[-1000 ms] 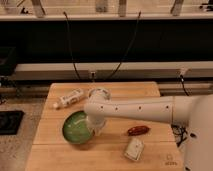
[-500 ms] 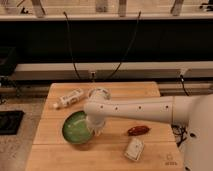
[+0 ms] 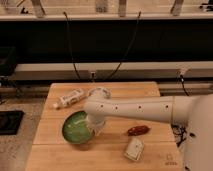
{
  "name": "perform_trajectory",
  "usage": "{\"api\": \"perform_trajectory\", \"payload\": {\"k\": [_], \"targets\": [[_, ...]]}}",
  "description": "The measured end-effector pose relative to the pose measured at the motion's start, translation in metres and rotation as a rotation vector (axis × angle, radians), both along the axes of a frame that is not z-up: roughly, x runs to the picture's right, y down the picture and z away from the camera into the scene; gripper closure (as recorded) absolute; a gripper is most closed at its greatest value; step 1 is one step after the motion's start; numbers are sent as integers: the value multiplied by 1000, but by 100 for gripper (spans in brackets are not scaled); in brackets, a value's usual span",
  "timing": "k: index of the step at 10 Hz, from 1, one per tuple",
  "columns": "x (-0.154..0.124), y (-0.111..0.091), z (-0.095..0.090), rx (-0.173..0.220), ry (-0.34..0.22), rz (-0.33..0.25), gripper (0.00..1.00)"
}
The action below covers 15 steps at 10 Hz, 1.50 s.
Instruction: Drag the ceramic bowl in a circle
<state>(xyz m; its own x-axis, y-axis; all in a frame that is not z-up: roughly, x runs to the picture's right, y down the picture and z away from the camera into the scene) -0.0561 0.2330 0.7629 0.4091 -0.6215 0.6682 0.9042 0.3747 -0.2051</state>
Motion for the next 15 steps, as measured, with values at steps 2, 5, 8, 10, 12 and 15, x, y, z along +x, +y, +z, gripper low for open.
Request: {"api": "perform_trajectory", "payload": {"k": [2, 5, 8, 10, 12, 15], "targets": [[0, 1, -1, -4, 1, 3, 99], [1, 3, -1, -11, 4, 9, 99], [-1, 2, -2, -16, 8, 18, 99], [-2, 4, -2, -19, 12, 22, 99], [-3, 2, -2, -21, 14, 29, 99], [-3, 3, -3, -25, 19, 37, 99]]}}
